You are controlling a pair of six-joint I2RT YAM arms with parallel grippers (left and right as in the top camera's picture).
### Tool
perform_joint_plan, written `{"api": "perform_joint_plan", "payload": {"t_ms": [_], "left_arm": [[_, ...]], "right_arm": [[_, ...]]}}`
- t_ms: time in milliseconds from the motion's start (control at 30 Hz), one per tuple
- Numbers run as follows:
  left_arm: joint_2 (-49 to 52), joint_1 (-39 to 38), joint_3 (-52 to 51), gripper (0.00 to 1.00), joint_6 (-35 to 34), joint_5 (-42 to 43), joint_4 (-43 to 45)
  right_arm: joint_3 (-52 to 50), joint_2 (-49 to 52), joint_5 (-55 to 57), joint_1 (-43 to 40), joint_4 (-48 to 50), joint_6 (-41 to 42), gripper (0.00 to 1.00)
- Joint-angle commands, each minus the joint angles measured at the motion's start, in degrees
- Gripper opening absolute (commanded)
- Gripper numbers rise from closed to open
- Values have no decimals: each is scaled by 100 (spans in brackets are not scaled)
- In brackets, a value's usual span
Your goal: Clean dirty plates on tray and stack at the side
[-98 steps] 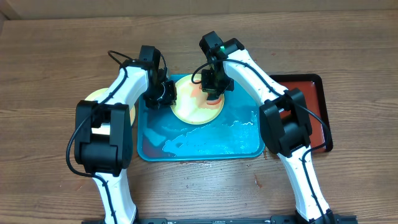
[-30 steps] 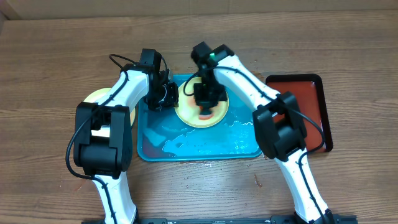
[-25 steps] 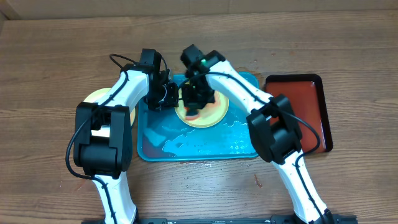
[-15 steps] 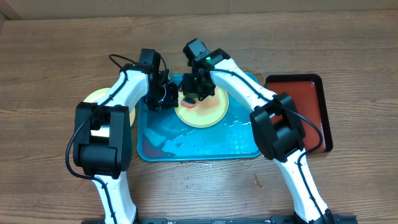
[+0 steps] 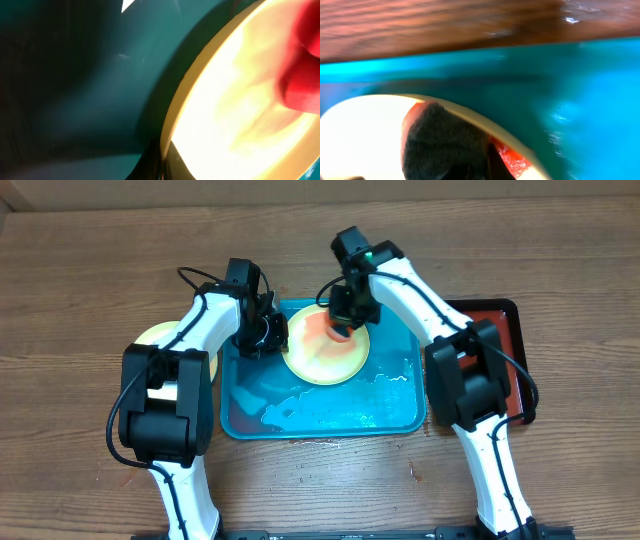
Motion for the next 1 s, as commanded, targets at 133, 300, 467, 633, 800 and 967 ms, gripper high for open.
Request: {"api": "perform_joint_plan", "payload": {"t_ms": [133, 300, 467, 633, 800, 967], "left_arm": [[138, -17, -127, 4, 114, -114, -59], [138, -17, -127, 4, 114, -114, -57], [138, -17, -127, 4, 111, -111, -44], [138, -17, -127, 4, 111, -109, -39], [138, -17, -127, 4, 114, -109, -42], [138, -17, -127, 4, 116, -111, -39]], "right_arm": [[-35, 7, 525, -247, -905, -402, 4], [-35, 7, 238, -74, -1530, -726, 4], [-37, 7, -560, 223, -1580, -1003, 4], [-59, 11, -640, 608, -1080, -704, 4], [-214, 11, -638, 887, -402, -74, 4], [-269, 11, -597, 920, 317, 439, 4]]}}
